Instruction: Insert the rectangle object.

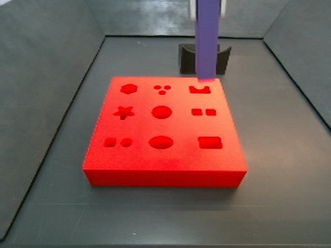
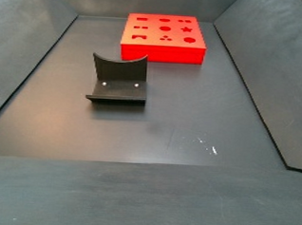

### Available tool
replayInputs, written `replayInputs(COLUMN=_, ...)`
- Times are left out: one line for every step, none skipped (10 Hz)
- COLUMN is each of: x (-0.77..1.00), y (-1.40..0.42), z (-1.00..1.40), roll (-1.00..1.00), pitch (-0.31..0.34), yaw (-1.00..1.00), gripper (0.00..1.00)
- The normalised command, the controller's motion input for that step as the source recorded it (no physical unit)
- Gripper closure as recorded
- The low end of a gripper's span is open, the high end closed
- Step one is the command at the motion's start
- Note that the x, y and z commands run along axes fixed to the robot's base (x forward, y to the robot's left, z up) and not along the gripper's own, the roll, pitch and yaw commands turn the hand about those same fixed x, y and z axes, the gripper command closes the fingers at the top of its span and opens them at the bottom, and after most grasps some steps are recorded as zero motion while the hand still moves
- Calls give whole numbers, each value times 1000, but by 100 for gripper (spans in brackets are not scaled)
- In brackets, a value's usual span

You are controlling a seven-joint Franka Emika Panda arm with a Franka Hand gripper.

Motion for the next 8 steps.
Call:
replayInputs(x=500, y=-466, z=-637, roll=249, pitch=186, yaw=-166, gripper=100)
replayInputs(x=494, y=-497, z=-563, roll=223, pitch=231, yaw=-123, gripper=100)
replayInputs(x=517, y=-500, z=-574, roll=227, pitch=226, yaw=-114, gripper=100)
replayInputs(x=503, y=-489, z=-583, roll=230, pitch=219, yaw=-137, gripper=100)
replayInputs(x=474, y=-460, z=-560, roll=223, pitch=161, yaw=-217, gripper=100)
replayInputs(x=360, y=-257, z=-431, roll=183, pitch=0, yaw=-611, gripper=100)
replayInputs(x=169, y=-100, z=-523, roll=194, pitch=-59, yaw=-874, gripper=100)
replayInputs(x=74, y=-57, z=-523, roll=183, pitch=-74, yaw=-963, gripper=100)
